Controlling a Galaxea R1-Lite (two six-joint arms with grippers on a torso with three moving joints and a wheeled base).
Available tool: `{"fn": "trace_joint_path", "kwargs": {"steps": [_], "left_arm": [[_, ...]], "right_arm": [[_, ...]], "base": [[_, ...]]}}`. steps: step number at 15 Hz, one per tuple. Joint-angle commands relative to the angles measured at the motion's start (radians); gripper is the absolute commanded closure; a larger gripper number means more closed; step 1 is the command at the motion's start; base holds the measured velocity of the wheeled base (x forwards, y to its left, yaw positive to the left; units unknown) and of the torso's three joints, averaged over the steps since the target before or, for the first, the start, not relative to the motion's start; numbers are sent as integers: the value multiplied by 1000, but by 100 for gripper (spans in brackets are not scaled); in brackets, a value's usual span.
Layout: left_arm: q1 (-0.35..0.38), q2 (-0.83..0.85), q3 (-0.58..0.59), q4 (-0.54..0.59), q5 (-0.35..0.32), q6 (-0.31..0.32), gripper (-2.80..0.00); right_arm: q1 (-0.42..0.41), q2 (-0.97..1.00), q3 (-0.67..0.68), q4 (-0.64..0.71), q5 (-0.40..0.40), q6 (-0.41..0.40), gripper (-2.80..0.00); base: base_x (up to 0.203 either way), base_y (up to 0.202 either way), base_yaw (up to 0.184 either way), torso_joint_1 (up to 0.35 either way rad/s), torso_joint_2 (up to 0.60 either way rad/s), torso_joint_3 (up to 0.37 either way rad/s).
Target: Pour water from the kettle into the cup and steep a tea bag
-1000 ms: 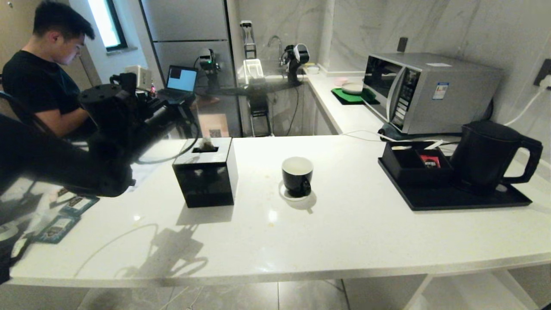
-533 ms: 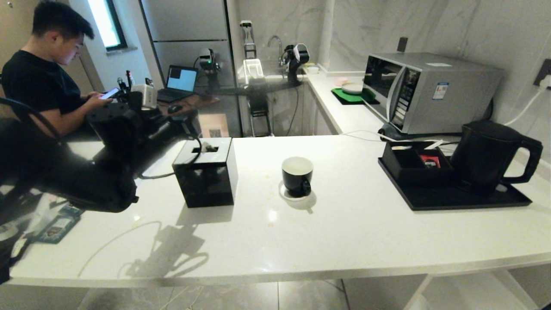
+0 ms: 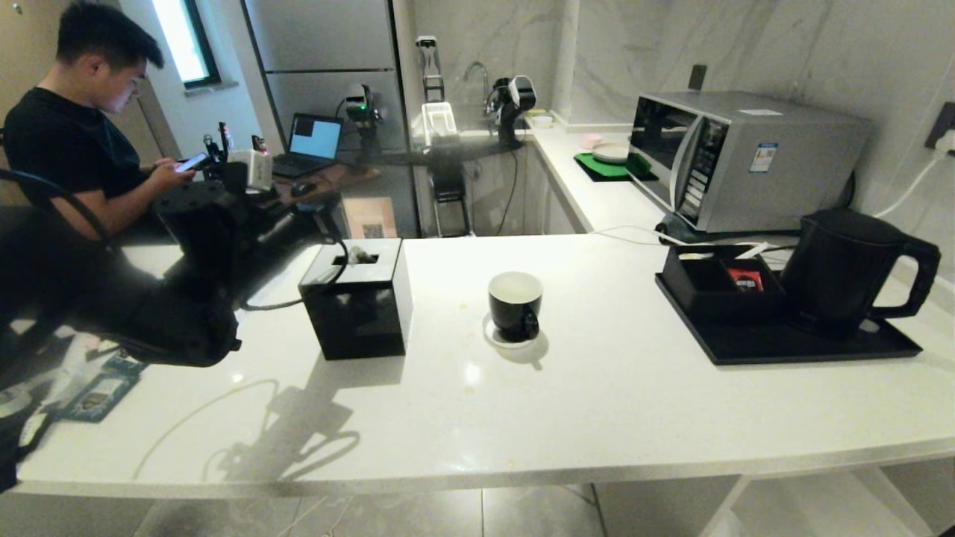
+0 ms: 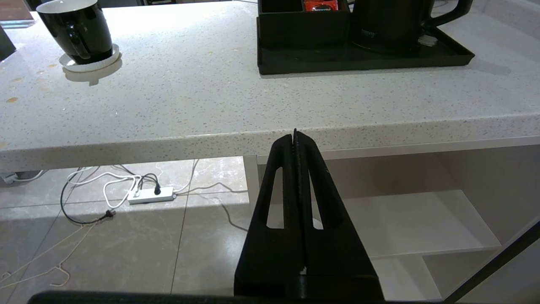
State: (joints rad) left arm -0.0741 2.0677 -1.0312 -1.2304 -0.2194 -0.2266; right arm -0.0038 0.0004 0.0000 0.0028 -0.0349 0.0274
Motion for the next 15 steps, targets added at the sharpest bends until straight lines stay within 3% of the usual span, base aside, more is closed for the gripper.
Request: {"fn": "trace_joint_path", "kwargs": {"steps": [1,6,15], "left_arm": [[25,0,-9,-3,-2,17,0],[51,-9,-13,-6,0,33,0],[46,14,-185,62,-15,27,0]], "right_arm": [[0,0,0,0,0,0,0],[0,1,0,0,0,0,0],[-1,0,0,0,0,0,0]], "base": [[0,0,0,0,0,0],[0,0,0,0,0,0],[0,0,0,0,0,0]]}}
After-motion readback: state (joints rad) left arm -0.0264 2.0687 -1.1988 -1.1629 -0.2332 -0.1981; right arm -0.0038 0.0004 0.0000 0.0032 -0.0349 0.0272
